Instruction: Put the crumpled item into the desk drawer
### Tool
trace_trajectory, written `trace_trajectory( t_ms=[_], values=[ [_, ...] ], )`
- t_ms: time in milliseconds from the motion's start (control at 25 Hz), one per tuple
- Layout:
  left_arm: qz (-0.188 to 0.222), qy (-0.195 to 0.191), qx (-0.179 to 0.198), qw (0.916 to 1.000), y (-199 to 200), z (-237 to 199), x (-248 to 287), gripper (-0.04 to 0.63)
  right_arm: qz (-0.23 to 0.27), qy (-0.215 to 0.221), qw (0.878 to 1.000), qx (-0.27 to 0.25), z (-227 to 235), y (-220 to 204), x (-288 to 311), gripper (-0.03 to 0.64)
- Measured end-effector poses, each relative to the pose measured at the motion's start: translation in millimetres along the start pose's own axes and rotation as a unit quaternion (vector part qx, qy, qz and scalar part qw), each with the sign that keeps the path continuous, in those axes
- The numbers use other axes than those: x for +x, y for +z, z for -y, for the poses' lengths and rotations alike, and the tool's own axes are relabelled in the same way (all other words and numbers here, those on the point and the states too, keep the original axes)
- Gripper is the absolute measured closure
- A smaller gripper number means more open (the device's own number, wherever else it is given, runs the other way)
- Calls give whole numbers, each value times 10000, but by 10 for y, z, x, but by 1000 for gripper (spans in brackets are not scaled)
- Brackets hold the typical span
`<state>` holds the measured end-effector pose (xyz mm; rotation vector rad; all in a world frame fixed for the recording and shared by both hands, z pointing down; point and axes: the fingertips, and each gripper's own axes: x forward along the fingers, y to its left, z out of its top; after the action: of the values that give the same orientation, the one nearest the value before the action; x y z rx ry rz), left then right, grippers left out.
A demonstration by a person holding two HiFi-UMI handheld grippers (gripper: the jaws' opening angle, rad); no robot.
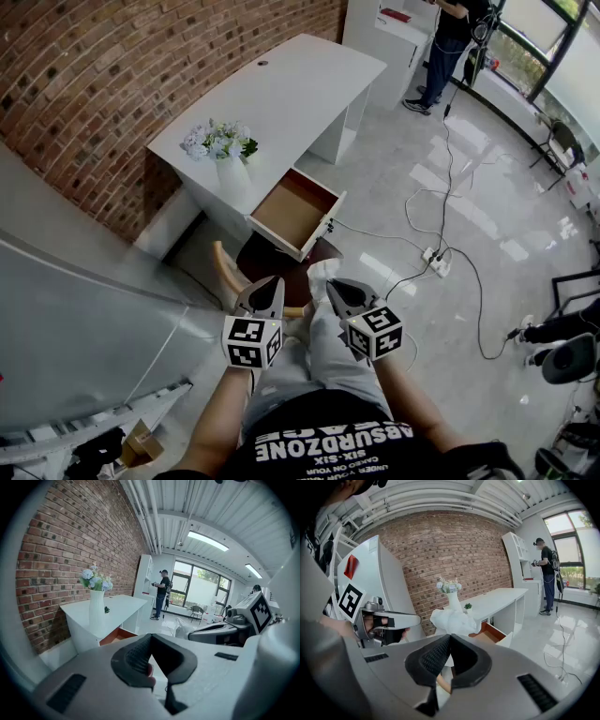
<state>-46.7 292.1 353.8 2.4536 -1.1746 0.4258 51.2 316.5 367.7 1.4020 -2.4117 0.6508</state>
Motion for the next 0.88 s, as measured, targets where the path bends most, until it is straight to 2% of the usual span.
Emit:
trace_trajectory(
  t_ms=[400,880],
  values=[
    [-41,-8,-86,10000,51,-153,126,598,-13,-115,9999,35,128,111,238,618],
    [-149,135,-242,9995,254,-537,627,598,-85,-62,9999,-26,535,464,801,617]
  ],
)
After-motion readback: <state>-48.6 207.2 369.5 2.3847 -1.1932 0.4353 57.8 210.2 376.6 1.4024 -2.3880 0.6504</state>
